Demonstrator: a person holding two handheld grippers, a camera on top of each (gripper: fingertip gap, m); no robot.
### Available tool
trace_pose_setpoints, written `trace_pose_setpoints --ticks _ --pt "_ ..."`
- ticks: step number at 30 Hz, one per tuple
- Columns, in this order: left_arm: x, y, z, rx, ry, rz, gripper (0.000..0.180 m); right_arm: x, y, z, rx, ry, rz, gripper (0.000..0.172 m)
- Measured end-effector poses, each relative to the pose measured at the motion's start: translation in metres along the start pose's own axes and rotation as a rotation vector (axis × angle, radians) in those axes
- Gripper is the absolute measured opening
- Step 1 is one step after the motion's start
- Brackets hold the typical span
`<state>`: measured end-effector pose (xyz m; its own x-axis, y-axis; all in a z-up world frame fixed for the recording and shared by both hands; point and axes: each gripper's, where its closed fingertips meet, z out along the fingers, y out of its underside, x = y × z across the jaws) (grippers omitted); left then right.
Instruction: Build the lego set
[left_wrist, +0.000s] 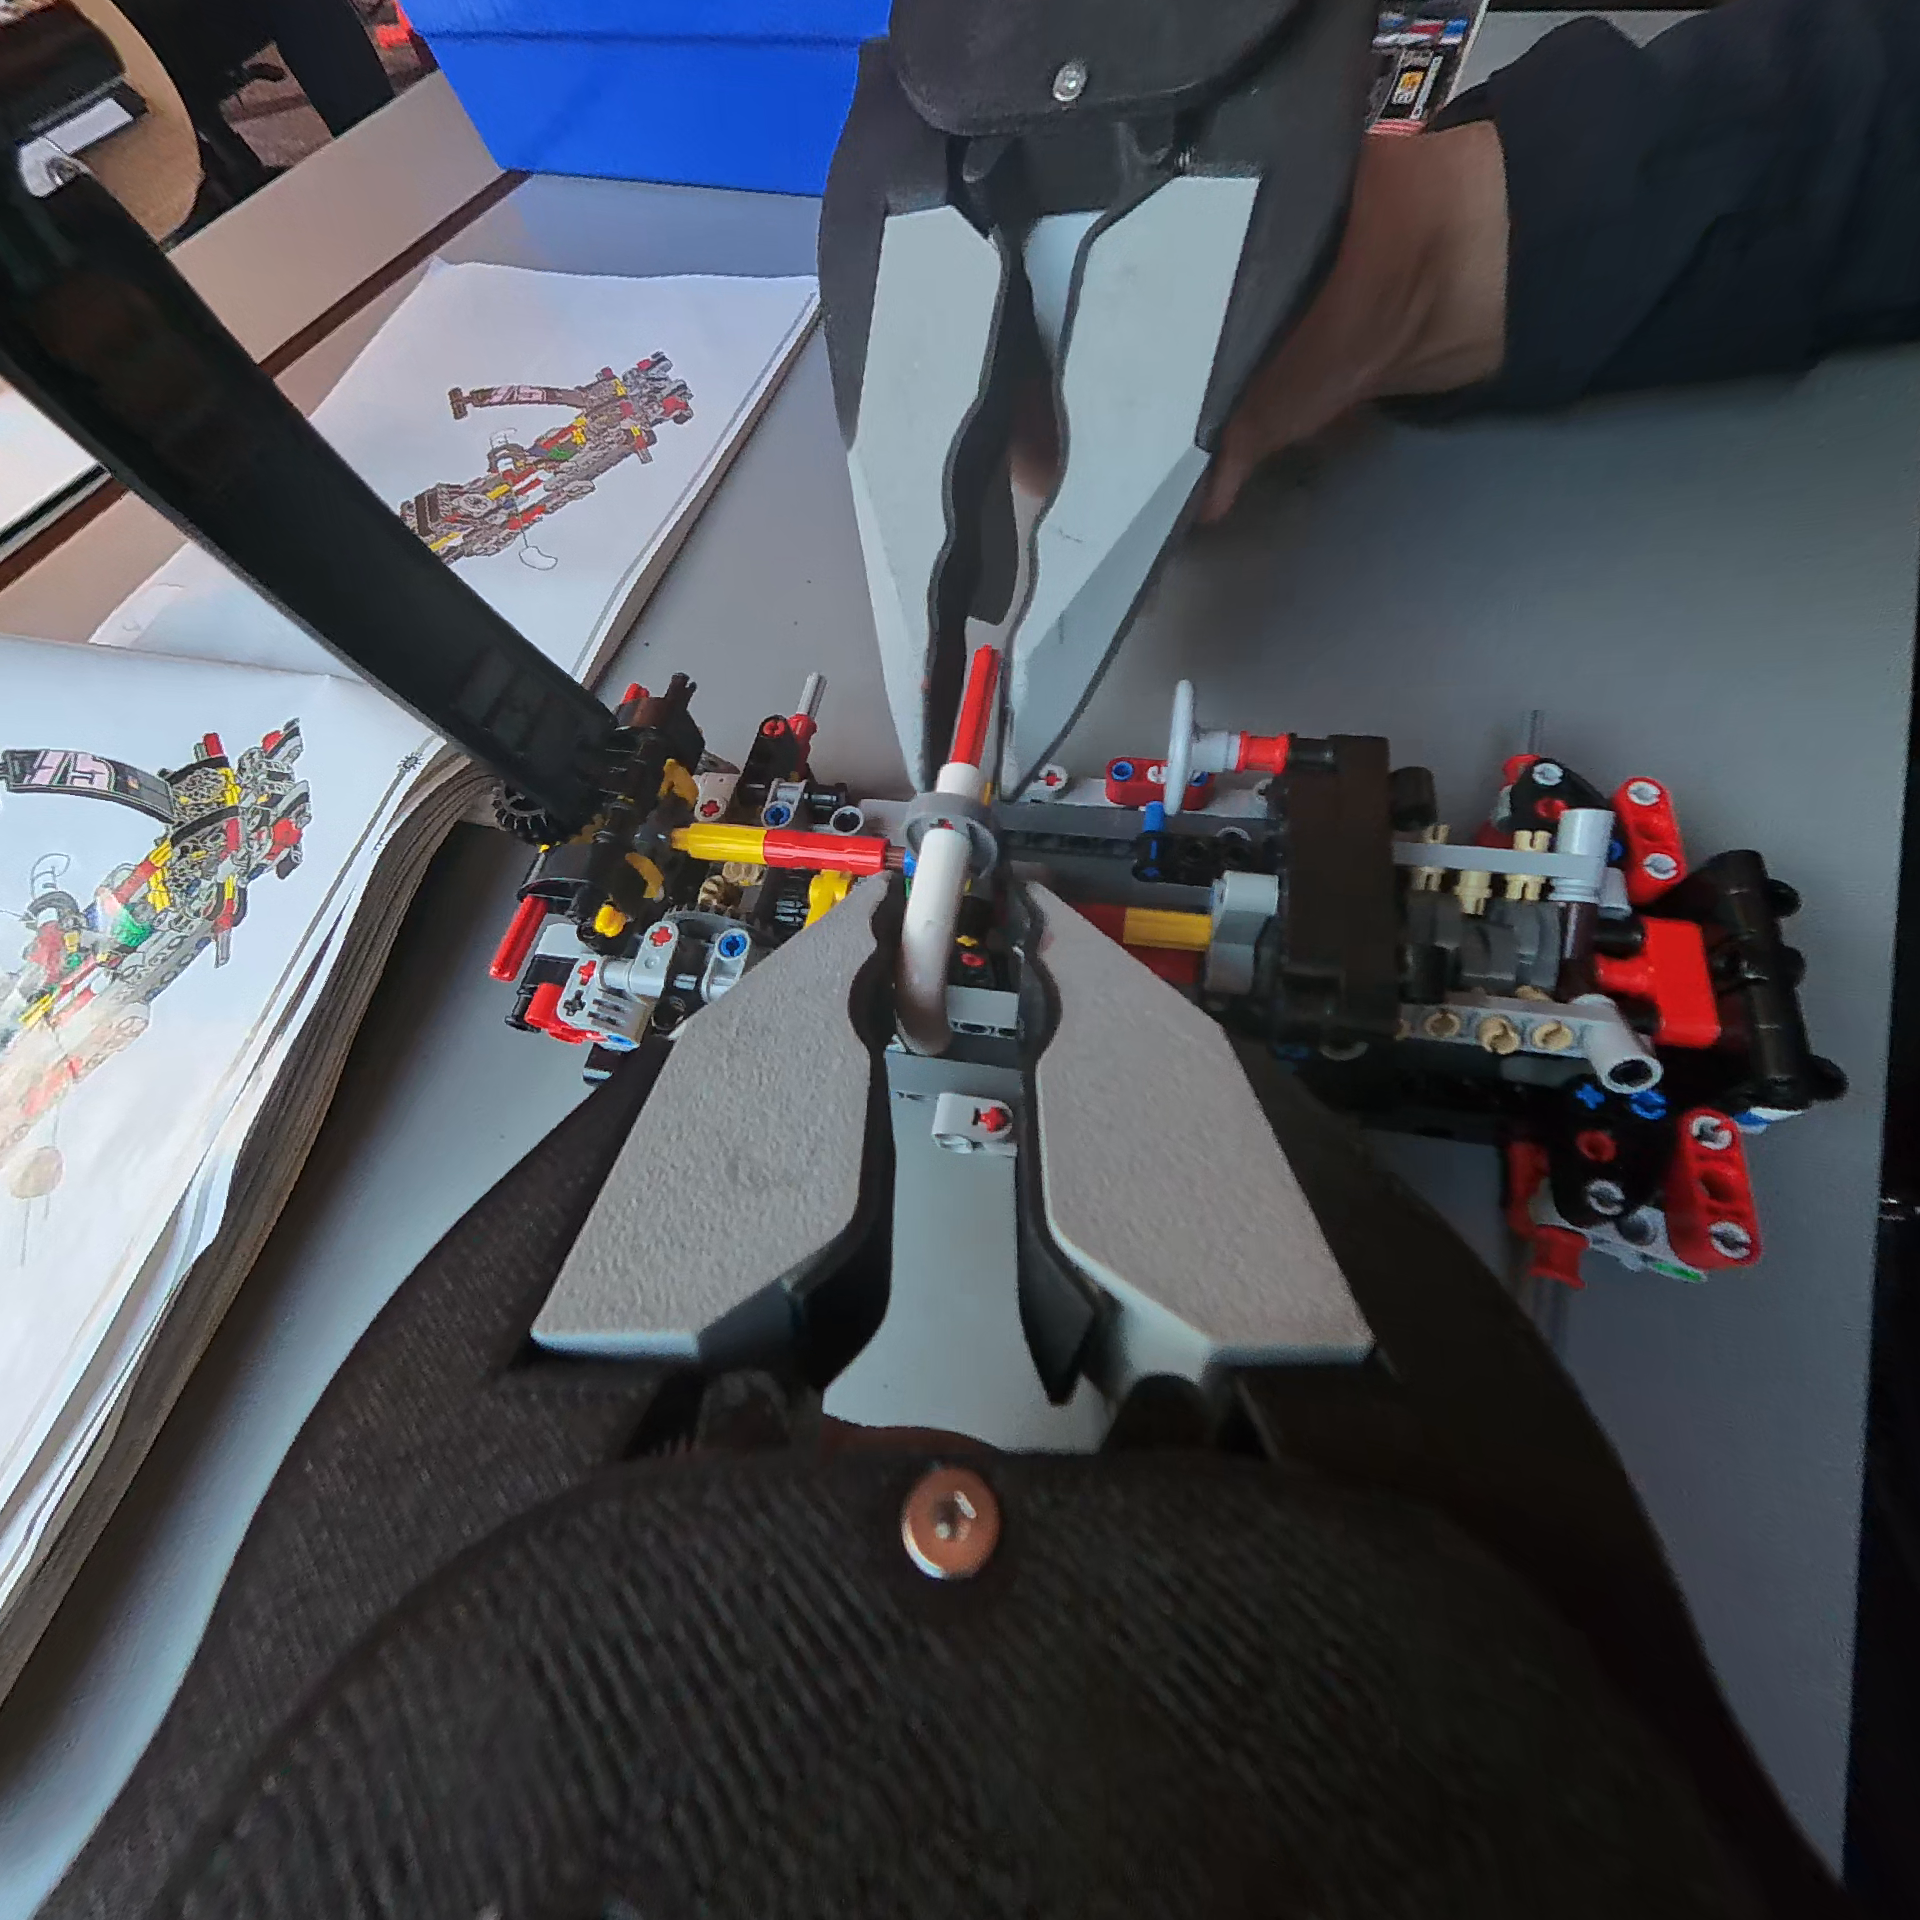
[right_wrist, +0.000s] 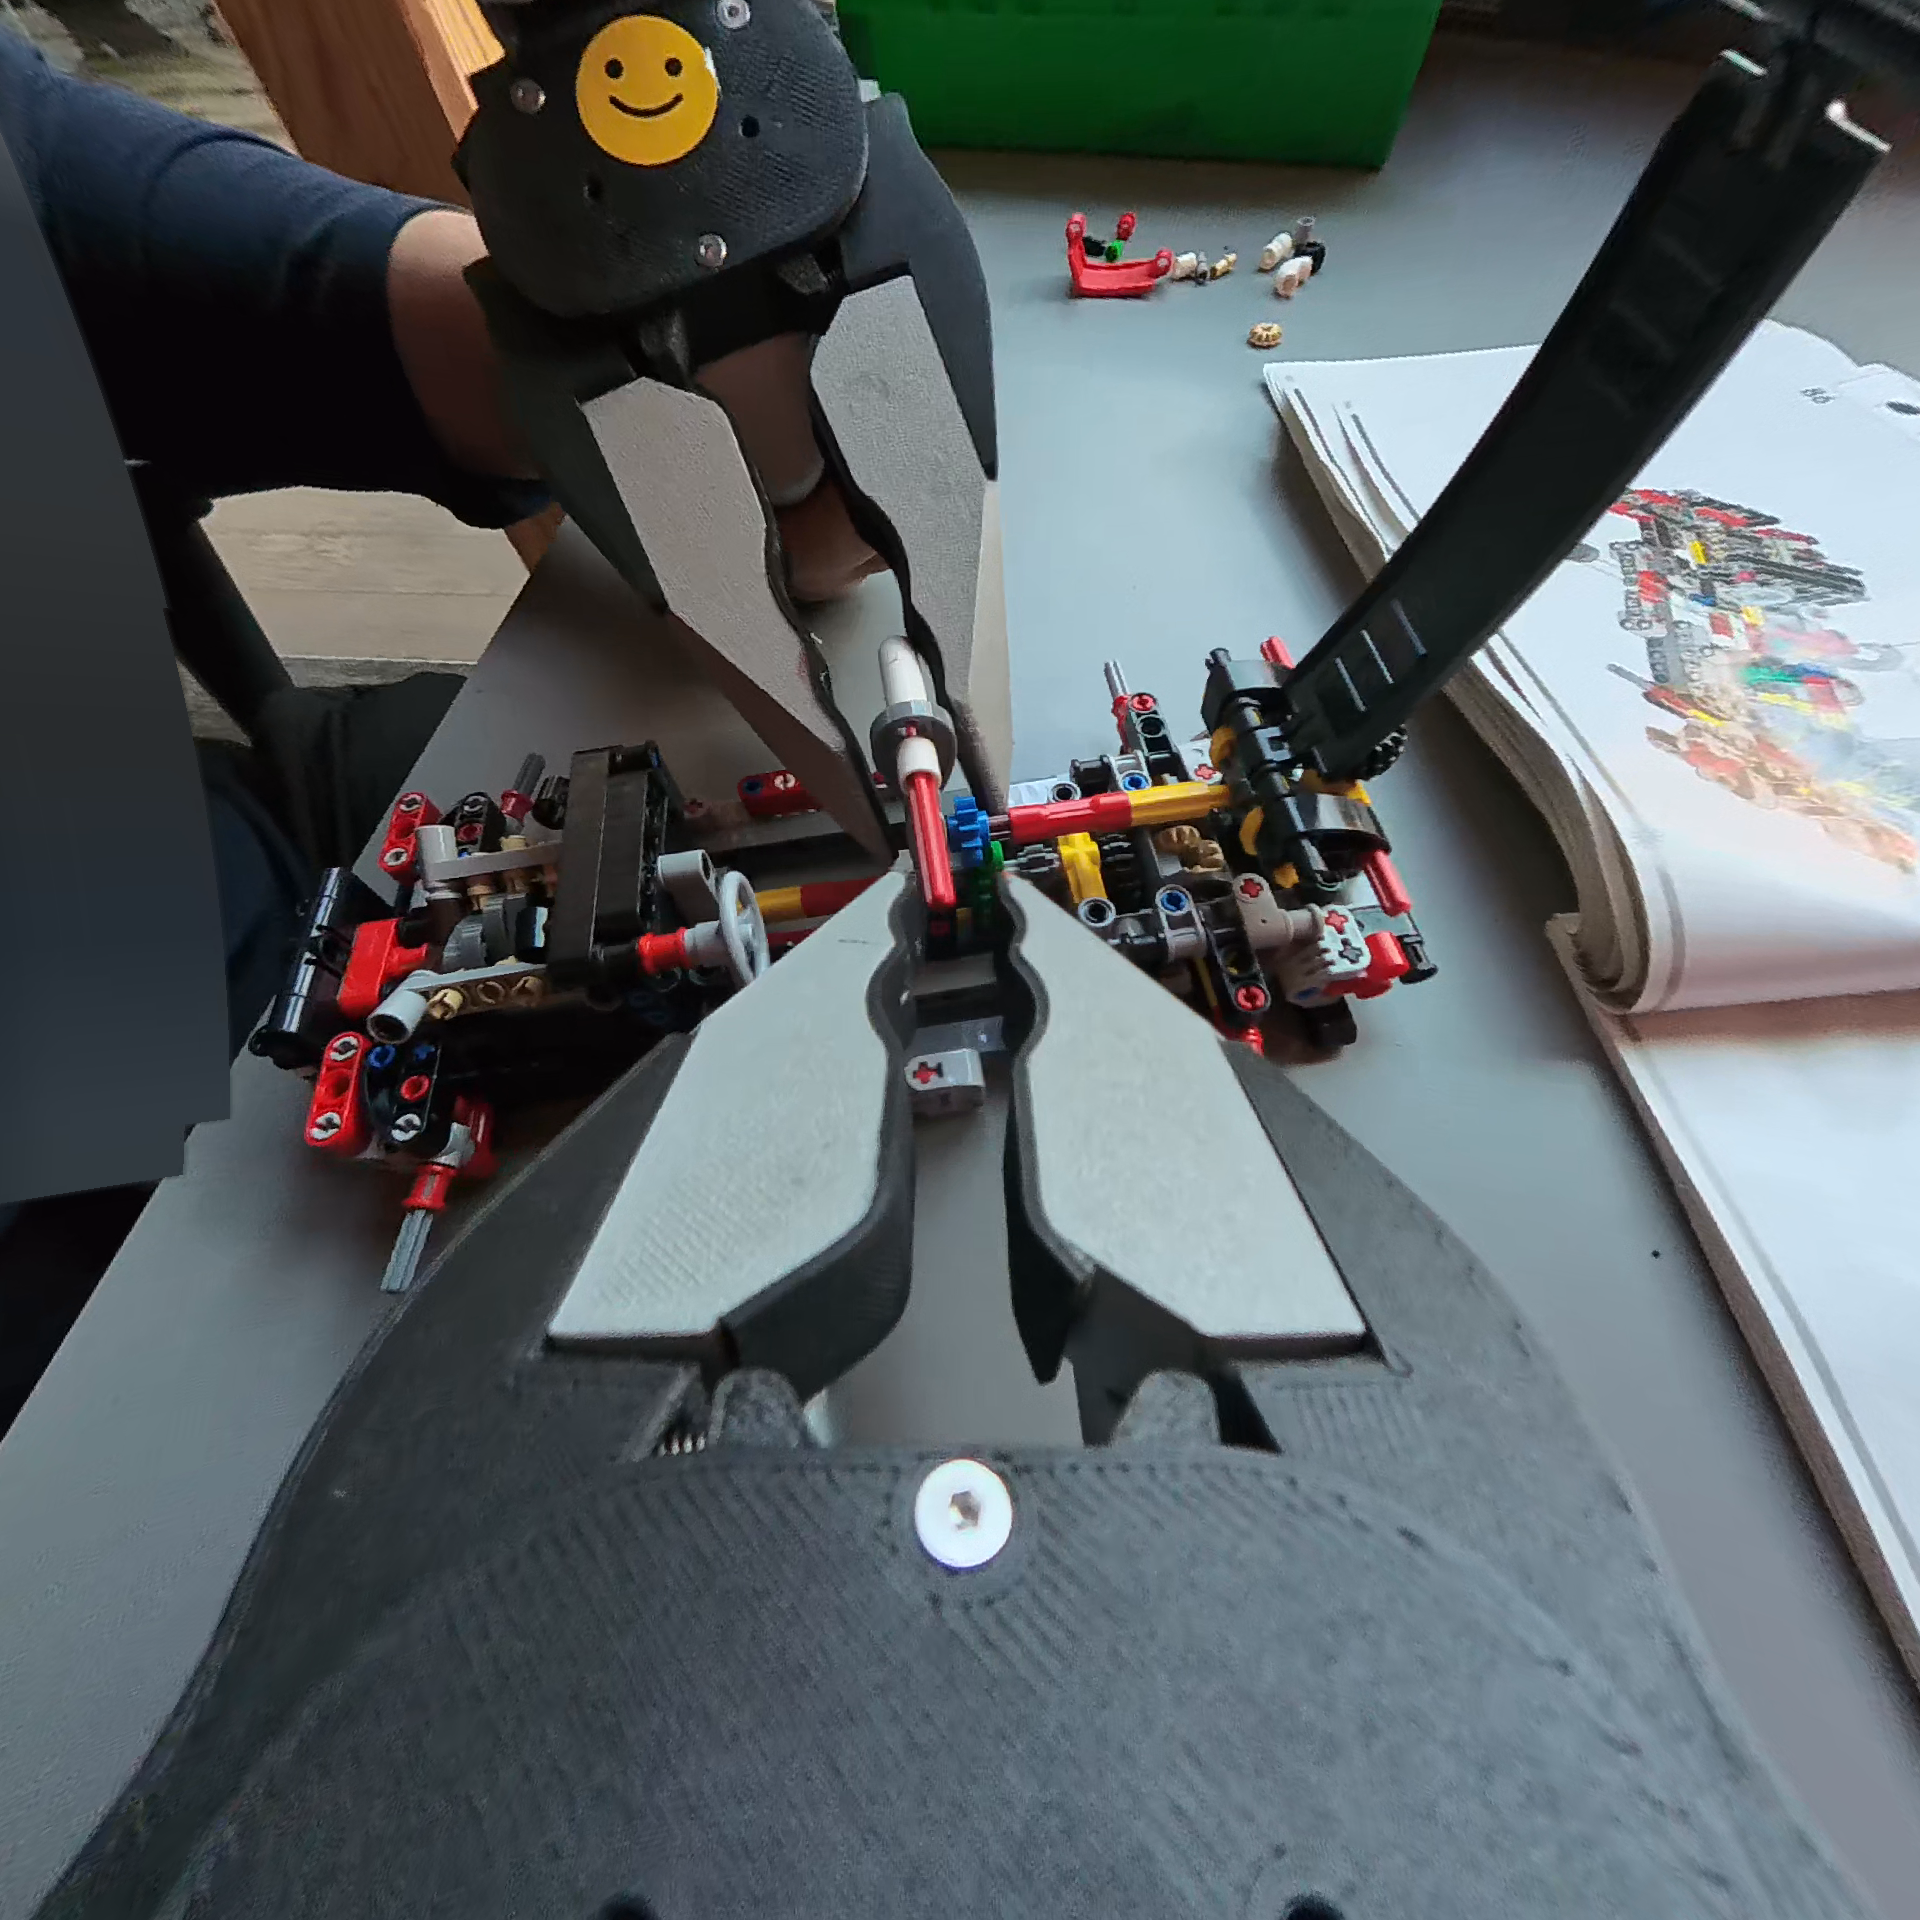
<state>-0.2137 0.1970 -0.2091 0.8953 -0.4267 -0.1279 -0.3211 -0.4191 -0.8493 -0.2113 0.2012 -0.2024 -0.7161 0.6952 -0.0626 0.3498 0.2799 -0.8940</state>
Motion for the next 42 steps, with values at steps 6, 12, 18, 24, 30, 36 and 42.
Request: trace_pose_setpoints --ticks 6,12,18,24,30,36,42 --pt "-0.0006 -0.0005 0.0023 -0.003 0.014 -0.018 0.015 -0.0027 -0.0041 0.0038 0.011 0.018 -0.094 0.003" --pt "-0.0016 -0.0014 0.0035 -0.002 0.006 -0.017 0.013 -0.0033 -0.0045 0.0033 0.013 -0.002 -0.091 0.002" --pt "-0.005 -0.0032 0.006 0.002 -0.002 -0.04 0.024 0.0064 -0.0049 0.0025 0.012 0.037 -0.048 0.0" --pt "-0.0079 -0.0018 0.0063 -0.008 -0.011 -0.036 0.012 0.0032 -0.0035 0.0026 0.003 -0.005 -0.03 0.001" --pt "-0.0083 -0.0013 0.0065 -0.011 -0.026 -0.022 0.011 0.0035 -0.0025 0.0017 0.0 -0.011 -0.029 0.001" --pt "-0.0084 -0.0012 0.0066 -0.013 -0.038 -0.007 0.011 0.0037 -0.0019 0.0011 -0.001 -0.016 -0.023 0.0" --pt "-0.0094 -0.0011 0.0067 -0.014 -0.044 -0.009 0.011 0.0049 -0.0018 0.001 -0.002 -0.004 -0.025 0.001"
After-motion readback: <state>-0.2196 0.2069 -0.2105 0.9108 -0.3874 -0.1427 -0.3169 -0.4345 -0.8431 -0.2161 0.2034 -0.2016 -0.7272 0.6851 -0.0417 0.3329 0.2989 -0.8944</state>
